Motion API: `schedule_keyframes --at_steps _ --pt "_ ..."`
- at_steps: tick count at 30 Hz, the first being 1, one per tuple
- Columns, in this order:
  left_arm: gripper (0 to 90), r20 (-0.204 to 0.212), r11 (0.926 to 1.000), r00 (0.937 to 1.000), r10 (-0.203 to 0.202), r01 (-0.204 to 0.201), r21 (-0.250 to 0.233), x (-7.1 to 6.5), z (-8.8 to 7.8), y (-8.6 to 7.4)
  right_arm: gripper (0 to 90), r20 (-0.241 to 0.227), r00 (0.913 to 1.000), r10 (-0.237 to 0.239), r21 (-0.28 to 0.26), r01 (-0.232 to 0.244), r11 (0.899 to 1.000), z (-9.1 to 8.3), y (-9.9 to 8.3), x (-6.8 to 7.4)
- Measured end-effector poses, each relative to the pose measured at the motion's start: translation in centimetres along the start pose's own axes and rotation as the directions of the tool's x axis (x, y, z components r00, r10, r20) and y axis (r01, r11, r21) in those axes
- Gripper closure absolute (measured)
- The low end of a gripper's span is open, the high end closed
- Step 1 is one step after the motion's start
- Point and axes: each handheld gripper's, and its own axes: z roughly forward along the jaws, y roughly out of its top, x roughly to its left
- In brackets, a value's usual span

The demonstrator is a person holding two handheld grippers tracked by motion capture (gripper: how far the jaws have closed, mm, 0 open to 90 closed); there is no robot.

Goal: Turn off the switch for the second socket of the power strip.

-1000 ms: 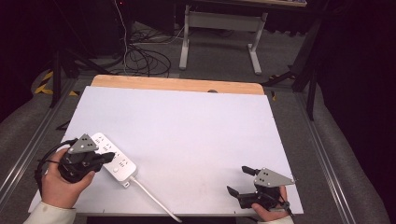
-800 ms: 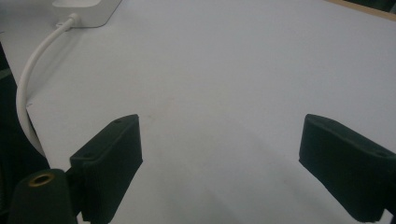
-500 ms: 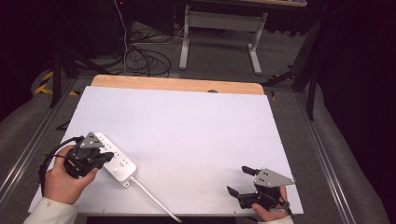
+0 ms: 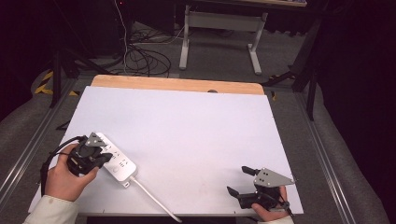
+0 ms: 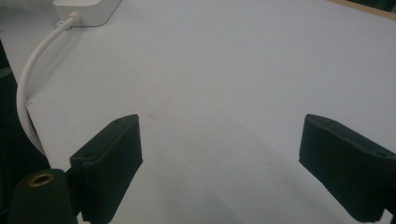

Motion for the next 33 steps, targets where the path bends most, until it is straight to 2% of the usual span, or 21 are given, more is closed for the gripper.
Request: schedule_keyframes --at_steps 3,10,24,33 --pt "89.9 0.005 1.0000 1.0000 -0.006 0.006 0.007 0.3 0.2 0.0 13.7 0.000 1.0000 0.000 0.000 0.000 1.000 0.0 0.0 0.0" --pt "89.9 -0.015 0.9993 0.9999 -0.003 0.003 0.037 0.6 0.8 0.0 13.7 -0.001 1.0000 -0.001 0.002 0.001 1.000 0.0 0.0 0.0" --pt "89.9 -0.004 0.9964 0.9999 -0.013 0.014 0.083 1.1 1.8 0.0 13.7 -0.003 1.0000 -0.002 0.003 0.002 1.000 0.0 0.0 0.0" --pt "89.9 -0.004 0.9955 0.9999 -0.015 0.015 0.094 1.2 2.1 0.1 13.7 -0.002 1.0000 0.000 0.003 0.000 1.000 0.1 0.0 -0.1"
